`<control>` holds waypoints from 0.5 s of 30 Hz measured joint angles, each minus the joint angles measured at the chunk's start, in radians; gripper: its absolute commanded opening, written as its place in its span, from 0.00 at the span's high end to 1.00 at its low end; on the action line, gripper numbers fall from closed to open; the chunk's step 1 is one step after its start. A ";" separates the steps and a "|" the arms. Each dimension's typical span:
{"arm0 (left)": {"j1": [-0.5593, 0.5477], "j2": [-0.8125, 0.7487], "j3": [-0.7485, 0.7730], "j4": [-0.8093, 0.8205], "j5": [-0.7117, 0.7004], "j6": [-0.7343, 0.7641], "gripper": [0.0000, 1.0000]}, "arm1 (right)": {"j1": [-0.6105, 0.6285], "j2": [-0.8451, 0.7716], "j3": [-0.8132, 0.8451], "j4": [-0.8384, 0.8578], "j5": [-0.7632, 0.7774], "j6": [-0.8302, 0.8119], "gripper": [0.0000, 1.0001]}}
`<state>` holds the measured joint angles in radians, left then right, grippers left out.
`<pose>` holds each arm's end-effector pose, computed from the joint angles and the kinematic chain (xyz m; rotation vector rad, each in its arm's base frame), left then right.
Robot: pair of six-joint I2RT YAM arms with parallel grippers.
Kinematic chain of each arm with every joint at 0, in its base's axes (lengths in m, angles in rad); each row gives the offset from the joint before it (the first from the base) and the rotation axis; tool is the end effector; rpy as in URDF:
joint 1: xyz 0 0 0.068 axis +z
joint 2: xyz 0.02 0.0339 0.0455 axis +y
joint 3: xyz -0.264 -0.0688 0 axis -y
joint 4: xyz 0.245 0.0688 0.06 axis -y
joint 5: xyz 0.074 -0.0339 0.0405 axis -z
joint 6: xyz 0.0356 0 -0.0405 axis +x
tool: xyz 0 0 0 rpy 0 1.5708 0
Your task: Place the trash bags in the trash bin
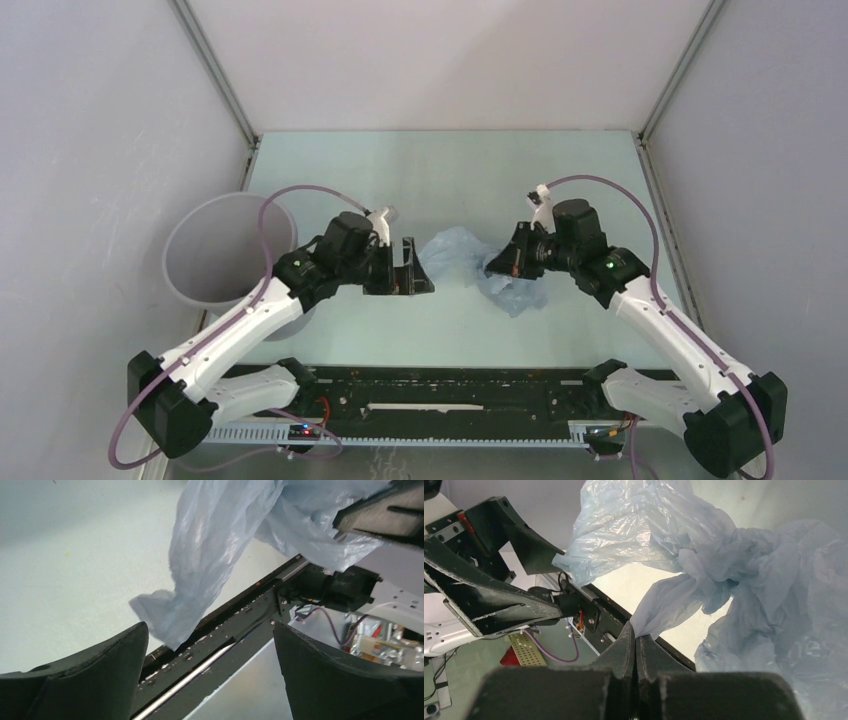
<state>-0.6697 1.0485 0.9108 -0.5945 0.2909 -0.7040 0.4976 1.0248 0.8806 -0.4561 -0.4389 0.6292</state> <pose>0.1658 -0.1443 0.2958 0.1198 2.4920 -0.9856 0.1875 0.1191 0.3033 -0.1193 2.3253 1.0873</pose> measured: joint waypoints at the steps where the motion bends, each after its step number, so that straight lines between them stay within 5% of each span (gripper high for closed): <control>1: -0.005 0.003 0.000 0.000 0.002 0.032 0.00 | -0.016 0.001 0.000 -0.010 -0.018 -0.011 1.00; 15: -0.008 0.139 0.114 -0.062 -0.032 0.276 0.00 | -0.151 0.004 0.000 -0.122 -0.274 -0.168 1.00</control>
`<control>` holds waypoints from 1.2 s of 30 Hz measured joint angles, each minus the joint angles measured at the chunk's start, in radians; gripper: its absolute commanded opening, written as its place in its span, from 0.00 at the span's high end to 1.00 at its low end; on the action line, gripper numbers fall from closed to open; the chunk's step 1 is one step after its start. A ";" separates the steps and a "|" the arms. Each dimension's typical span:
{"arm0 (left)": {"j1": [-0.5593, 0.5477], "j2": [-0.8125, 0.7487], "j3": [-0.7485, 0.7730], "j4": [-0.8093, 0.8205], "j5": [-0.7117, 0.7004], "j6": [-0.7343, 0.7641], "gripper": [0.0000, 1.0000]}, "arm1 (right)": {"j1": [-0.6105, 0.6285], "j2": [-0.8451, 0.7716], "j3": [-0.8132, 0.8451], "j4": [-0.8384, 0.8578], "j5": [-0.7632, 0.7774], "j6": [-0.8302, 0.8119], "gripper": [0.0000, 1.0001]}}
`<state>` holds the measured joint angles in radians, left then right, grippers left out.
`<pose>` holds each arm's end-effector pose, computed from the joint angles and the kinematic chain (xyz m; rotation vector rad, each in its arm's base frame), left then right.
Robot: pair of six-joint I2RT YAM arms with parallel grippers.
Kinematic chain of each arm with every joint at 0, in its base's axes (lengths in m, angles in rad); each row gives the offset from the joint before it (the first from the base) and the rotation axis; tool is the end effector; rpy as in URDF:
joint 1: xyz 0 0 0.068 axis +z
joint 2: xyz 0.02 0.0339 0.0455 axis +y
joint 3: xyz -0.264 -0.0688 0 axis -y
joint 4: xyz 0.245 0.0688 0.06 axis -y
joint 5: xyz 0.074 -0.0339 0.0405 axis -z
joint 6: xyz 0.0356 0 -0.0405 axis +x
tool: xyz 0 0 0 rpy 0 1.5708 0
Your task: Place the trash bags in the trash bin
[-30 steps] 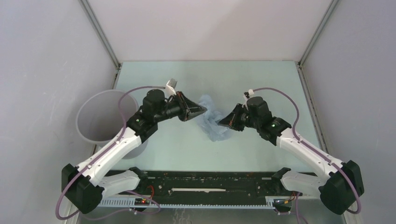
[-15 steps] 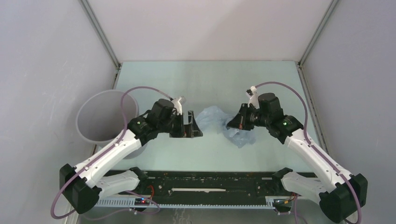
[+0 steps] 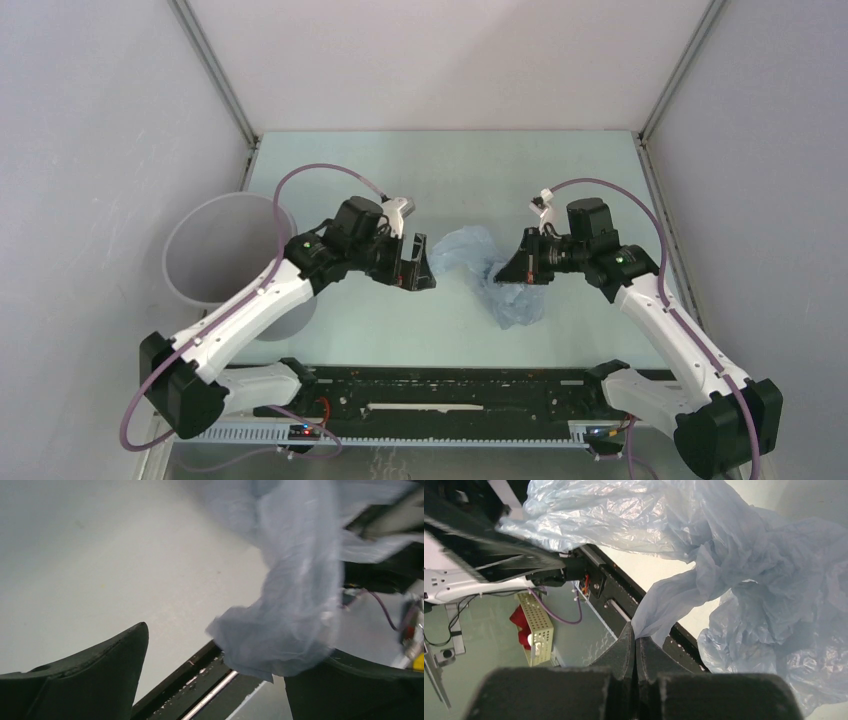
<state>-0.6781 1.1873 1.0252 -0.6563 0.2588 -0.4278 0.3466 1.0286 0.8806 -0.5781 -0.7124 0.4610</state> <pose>0.1865 -0.1619 0.2988 0.4422 2.4792 -0.8003 0.1900 0.0934 0.2958 -0.2584 2.3727 1.2211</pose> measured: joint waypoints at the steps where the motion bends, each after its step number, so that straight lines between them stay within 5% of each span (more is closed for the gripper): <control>1: 0.000 -0.014 0.009 0.003 0.027 0.016 0.00 | 0.000 0.000 0.000 -0.006 -0.008 -0.008 1.00; 15: -0.010 0.087 0.164 0.066 0.244 0.060 0.03 | 0.000 0.000 0.019 -0.032 -0.060 -0.044 1.00; 27: -0.029 0.146 0.166 0.012 0.163 0.025 0.88 | -0.008 0.002 0.031 -0.091 0.011 -0.057 1.00; 36: 0.129 0.107 0.132 -0.066 0.049 -0.023 1.00 | -0.056 0.051 0.077 -0.311 0.266 -0.066 1.00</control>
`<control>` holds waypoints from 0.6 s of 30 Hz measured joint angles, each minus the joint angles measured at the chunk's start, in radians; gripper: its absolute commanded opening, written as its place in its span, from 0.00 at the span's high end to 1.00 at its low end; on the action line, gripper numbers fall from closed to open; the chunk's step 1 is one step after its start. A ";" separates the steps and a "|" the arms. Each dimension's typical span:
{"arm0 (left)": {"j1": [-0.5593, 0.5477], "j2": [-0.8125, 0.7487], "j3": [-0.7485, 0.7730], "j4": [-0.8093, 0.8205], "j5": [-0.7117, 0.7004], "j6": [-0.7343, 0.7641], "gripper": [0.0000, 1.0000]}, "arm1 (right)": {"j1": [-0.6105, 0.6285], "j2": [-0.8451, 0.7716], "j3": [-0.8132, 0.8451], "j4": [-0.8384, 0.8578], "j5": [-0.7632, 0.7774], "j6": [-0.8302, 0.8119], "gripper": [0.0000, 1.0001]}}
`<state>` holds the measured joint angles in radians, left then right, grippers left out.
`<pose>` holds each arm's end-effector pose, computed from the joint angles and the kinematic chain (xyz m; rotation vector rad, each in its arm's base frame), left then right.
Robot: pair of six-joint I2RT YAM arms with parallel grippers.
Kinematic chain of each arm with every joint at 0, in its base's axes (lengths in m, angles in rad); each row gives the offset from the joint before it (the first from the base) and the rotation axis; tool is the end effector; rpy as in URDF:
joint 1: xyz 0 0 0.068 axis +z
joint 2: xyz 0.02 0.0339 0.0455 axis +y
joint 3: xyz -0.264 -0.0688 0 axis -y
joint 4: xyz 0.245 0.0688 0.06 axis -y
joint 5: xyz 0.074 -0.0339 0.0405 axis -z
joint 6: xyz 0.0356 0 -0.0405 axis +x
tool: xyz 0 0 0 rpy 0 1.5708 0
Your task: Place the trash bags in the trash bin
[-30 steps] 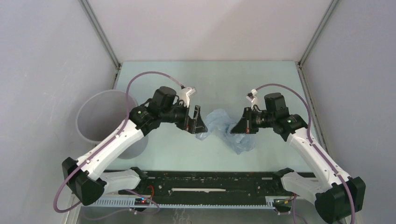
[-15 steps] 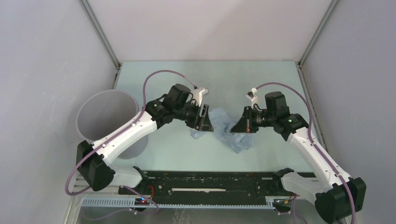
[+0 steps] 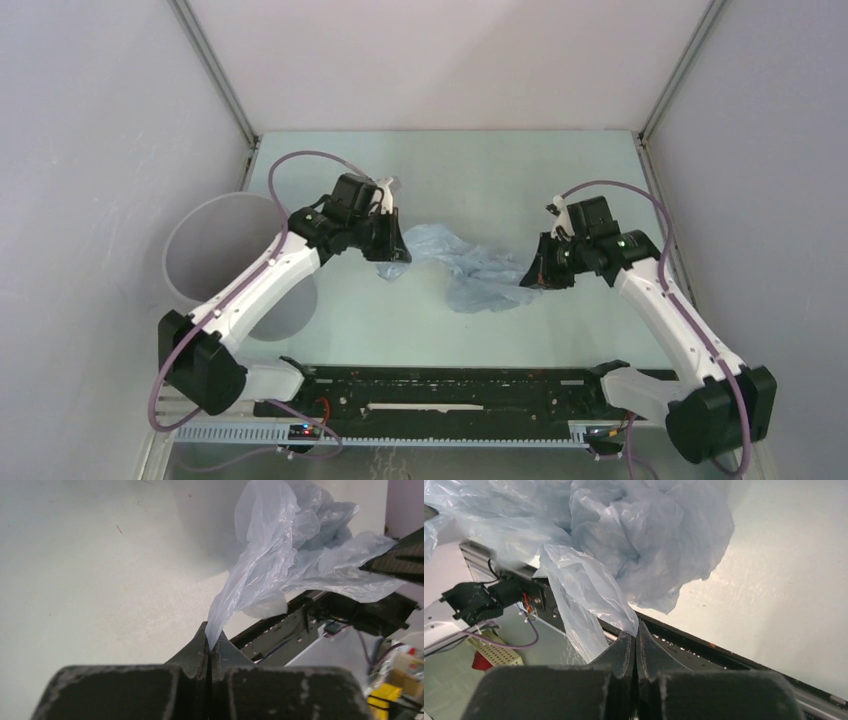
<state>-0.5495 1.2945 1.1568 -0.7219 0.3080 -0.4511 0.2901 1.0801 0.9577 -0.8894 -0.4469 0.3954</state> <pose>0.2241 -0.1499 0.3115 0.2717 2.5344 -0.7999 0.1895 0.0726 0.2860 -0.0331 2.6514 0.8215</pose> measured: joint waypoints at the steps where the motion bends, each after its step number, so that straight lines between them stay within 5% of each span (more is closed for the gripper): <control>1: 0.011 0.012 0.000 0.003 0.001 -0.019 1.00 | -0.002 0.018 0.008 -0.006 0.010 0.003 1.00; 6: 0.074 0.219 0.055 0.069 0.072 -0.179 1.00 | -0.021 0.314 0.241 -0.014 0.031 0.049 1.00; 10: 0.126 0.484 0.348 0.083 0.121 -0.318 1.00 | -0.050 0.739 0.867 -0.146 0.048 0.058 1.00; 14: 0.143 0.591 0.849 0.098 0.105 -0.360 1.00 | -0.066 1.020 1.539 -0.315 0.062 0.056 1.00; 16: 0.142 0.541 1.011 0.179 0.103 -0.351 1.00 | -0.066 0.940 1.539 -0.188 0.050 0.051 1.00; 18: 0.141 0.399 0.991 0.257 0.096 -0.339 1.00 | -0.066 0.661 1.214 0.007 0.043 0.048 1.00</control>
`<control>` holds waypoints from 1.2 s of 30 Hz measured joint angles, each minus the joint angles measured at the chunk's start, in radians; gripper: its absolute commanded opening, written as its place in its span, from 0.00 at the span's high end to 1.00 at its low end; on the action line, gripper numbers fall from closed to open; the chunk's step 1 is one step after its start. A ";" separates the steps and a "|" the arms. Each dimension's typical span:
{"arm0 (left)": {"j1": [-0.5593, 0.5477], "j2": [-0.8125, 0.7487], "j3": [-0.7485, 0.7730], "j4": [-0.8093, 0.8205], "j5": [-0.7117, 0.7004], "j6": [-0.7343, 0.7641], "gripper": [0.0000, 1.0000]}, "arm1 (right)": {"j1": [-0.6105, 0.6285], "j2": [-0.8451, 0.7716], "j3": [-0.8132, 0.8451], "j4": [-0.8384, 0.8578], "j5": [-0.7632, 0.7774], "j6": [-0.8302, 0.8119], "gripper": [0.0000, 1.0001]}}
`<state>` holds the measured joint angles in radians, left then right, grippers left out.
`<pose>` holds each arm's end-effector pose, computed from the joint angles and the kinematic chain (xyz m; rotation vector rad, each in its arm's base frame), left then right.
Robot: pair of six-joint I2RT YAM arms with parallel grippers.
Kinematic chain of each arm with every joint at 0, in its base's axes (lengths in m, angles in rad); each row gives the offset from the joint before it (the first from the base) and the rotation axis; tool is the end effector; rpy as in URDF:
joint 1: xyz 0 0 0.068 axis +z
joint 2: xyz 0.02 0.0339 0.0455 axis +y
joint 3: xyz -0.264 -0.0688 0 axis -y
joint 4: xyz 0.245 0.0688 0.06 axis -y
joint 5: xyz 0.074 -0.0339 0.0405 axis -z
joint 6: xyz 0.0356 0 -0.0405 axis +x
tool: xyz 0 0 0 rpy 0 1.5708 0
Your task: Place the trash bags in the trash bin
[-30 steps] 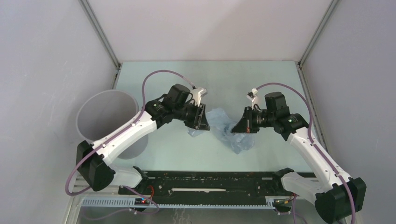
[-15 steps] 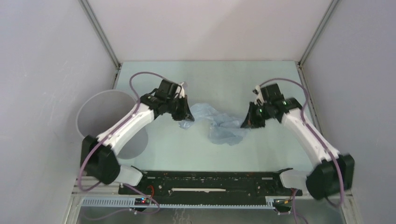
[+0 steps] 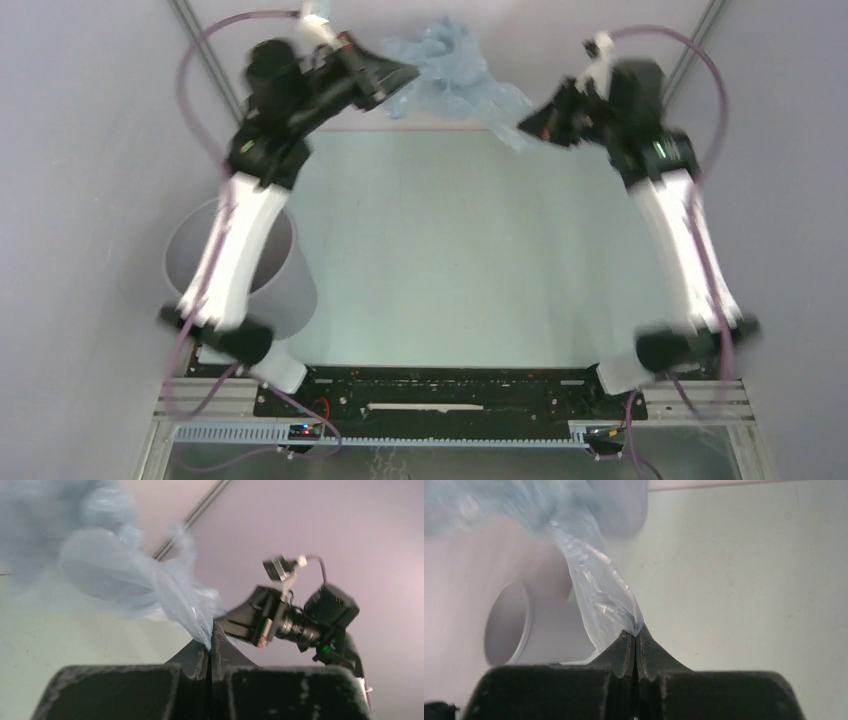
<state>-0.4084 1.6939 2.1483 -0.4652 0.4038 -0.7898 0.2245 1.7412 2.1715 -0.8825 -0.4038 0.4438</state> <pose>0.3184 -0.1530 0.5358 0.0157 1.7271 -1.2304 0.3463 0.0934 0.4838 -0.0371 2.0835 0.8240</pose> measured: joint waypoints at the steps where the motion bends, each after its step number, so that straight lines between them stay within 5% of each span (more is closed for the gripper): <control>1: 0.000 -0.104 -0.066 0.035 -0.009 0.005 1.00 | 0.002 -0.194 -0.212 0.111 -0.002 -0.001 1.00; 3: 0.003 -0.315 -0.273 0.095 -0.031 0.003 1.00 | 0.008 -0.519 -0.516 0.230 -0.007 -0.002 1.00; 6: 0.027 -0.563 -0.625 0.194 -0.055 -0.007 1.00 | 0.006 -0.782 -0.704 0.288 -0.026 -0.039 1.00; 11: 0.052 -0.516 -1.180 0.217 -0.069 -0.045 1.00 | -0.001 -0.669 -0.960 0.285 0.030 -0.112 1.00; 14: 0.029 -0.404 -1.310 0.119 -0.070 -0.057 1.00 | -0.006 -0.495 -1.141 0.212 0.072 -0.130 1.00; 19: -0.053 -0.396 -1.186 0.070 -0.056 -0.044 1.00 | -0.021 -0.468 -1.165 0.038 0.094 -0.132 1.00; 22: -0.061 -0.353 -0.961 0.068 -0.035 -0.024 1.00 | -0.032 -0.457 -0.947 0.000 0.096 -0.132 1.00; 27: -0.068 -0.280 -0.464 0.119 -0.034 0.039 1.00 | -0.046 -0.363 -0.339 -0.029 0.105 -0.135 1.00; 30: -0.094 -0.320 -0.313 0.175 -0.072 0.105 1.00 | -0.020 -0.410 -0.160 0.046 0.126 -0.143 1.00; 33: -0.113 -0.428 -0.365 0.179 -0.176 0.127 1.00 | 0.004 -0.540 -0.223 0.138 0.132 -0.149 1.00; 36: -0.040 -0.547 -0.602 0.146 -0.218 0.098 1.00 | 0.000 -0.700 -0.492 0.233 0.139 -0.155 1.00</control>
<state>-0.4480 1.1469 1.5467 -0.3195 0.1856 -0.6922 0.2245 1.0409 1.6798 -0.6495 -0.2649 0.2886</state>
